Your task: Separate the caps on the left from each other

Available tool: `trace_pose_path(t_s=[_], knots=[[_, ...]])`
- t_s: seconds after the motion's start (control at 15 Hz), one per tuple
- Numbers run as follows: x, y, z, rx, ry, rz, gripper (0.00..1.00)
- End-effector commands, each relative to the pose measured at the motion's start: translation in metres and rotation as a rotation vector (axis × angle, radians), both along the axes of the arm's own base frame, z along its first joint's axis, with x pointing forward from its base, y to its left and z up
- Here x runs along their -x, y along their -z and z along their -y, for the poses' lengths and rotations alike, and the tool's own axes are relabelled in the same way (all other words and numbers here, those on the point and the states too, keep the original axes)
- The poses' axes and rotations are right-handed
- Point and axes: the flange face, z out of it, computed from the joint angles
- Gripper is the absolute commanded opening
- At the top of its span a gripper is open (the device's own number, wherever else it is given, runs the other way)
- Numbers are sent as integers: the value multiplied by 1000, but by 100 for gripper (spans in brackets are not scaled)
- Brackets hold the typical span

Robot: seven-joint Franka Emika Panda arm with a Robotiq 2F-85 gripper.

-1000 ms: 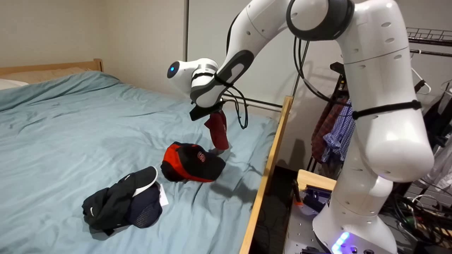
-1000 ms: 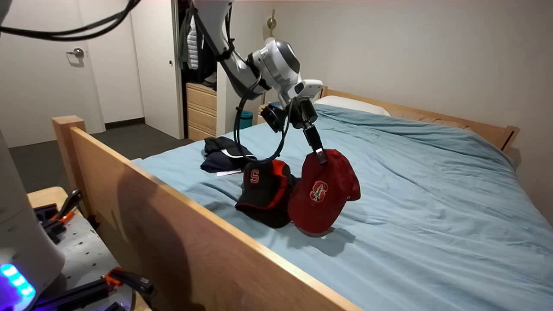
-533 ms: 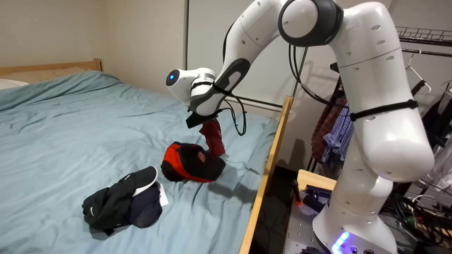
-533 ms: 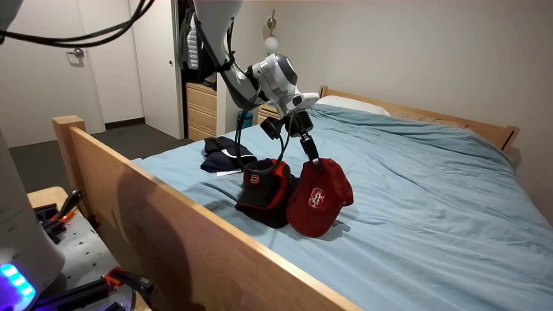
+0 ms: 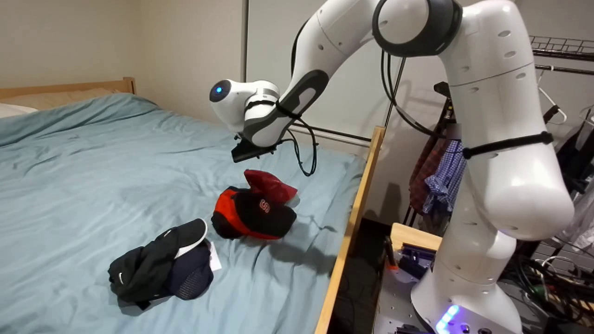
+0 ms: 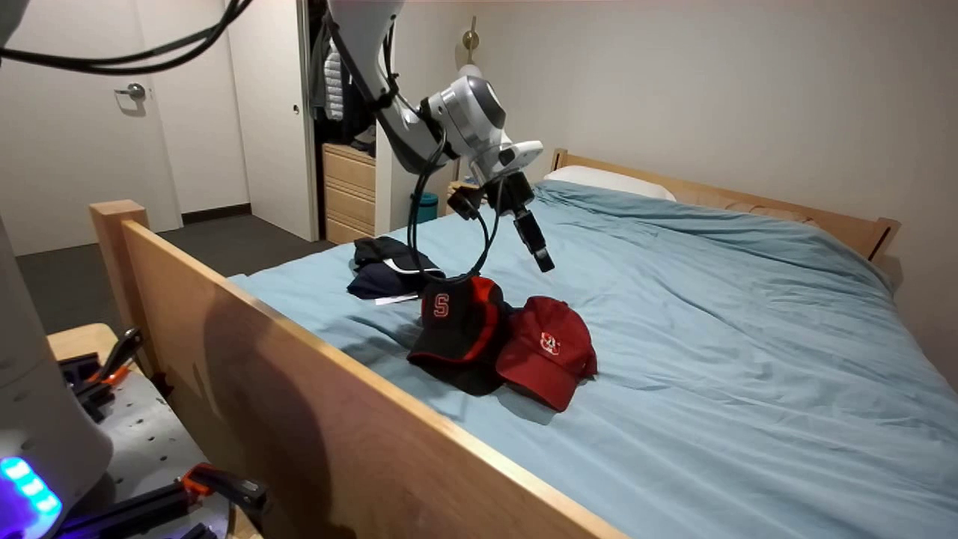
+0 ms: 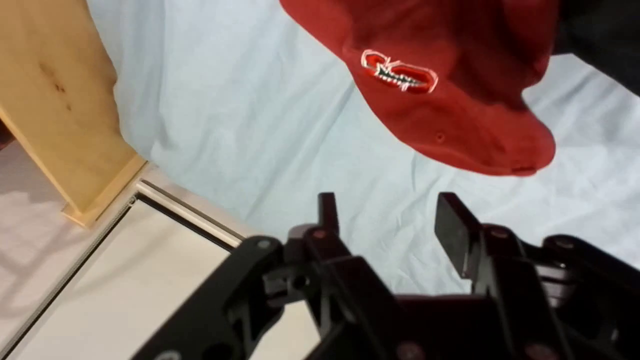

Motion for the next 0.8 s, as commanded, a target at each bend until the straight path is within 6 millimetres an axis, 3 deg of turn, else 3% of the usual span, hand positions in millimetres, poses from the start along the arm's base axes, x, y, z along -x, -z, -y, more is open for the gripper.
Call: trace_pose_path(t_s=[0.0, 0.13, 0.4, 0.67, 0.73], knots=[[1, -51, -27, -86, 6, 173, 86], [7, -82, -48, -129, -30, 222, 98], [44, -127, -99, -299, -145, 264, 100], [82, -131, -158, -495, -208, 222, 100], [58, -131, -145, -421, -169, 239, 100]])
